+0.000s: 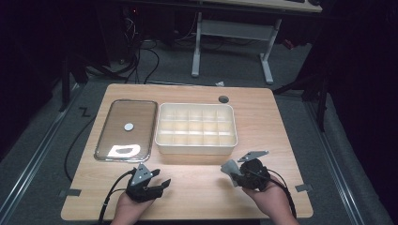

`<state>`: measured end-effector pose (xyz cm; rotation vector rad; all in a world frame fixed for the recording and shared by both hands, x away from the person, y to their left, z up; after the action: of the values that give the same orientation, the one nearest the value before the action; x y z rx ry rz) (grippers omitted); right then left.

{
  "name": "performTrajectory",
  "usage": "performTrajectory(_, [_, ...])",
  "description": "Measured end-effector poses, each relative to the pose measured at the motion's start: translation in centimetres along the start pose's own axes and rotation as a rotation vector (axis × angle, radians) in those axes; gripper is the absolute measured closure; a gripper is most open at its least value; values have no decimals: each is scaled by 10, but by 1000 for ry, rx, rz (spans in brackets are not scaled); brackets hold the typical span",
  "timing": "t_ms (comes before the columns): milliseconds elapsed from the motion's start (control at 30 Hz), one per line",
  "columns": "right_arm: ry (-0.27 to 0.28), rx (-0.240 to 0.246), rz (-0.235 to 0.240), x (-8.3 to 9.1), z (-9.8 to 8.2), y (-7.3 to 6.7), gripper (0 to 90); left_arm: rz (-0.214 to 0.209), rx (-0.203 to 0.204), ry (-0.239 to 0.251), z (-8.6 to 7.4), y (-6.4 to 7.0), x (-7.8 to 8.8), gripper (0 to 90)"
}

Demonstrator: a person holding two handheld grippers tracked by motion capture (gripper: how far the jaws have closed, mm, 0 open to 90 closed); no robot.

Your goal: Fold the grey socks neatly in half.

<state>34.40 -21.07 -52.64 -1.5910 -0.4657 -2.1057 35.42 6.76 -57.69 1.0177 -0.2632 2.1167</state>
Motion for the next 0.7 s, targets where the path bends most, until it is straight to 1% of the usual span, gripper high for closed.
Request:
performTrajectory(133, [3, -6, -3, 5, 0, 5, 705, -5, 1, 0, 0, 1, -2, 411])
performTrajectory(333, [-2, -9, -1, 13, 3, 11, 705, -6, -12, -1, -1, 3, -2, 411])
performTrajectory(533, [-2, -18, 6, 19, 10, 15, 705, -10, -6, 5, -1, 3, 1, 411])
performTrajectory(700, [-4, -27, 11, 23, 18, 19, 705, -20, -10, 13, 0, 7, 3, 411])
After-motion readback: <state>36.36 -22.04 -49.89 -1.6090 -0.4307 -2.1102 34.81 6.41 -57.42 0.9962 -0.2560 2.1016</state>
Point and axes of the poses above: each handheld gripper's, and its own axes: x roughly backward along the jaws, z roughly out of its top, y roughly to its right, the point moved 9 cm from there along -x, roughly forward along the jaws, and after that the axes turned 15 degrees about -y, right-handed, at the moved point
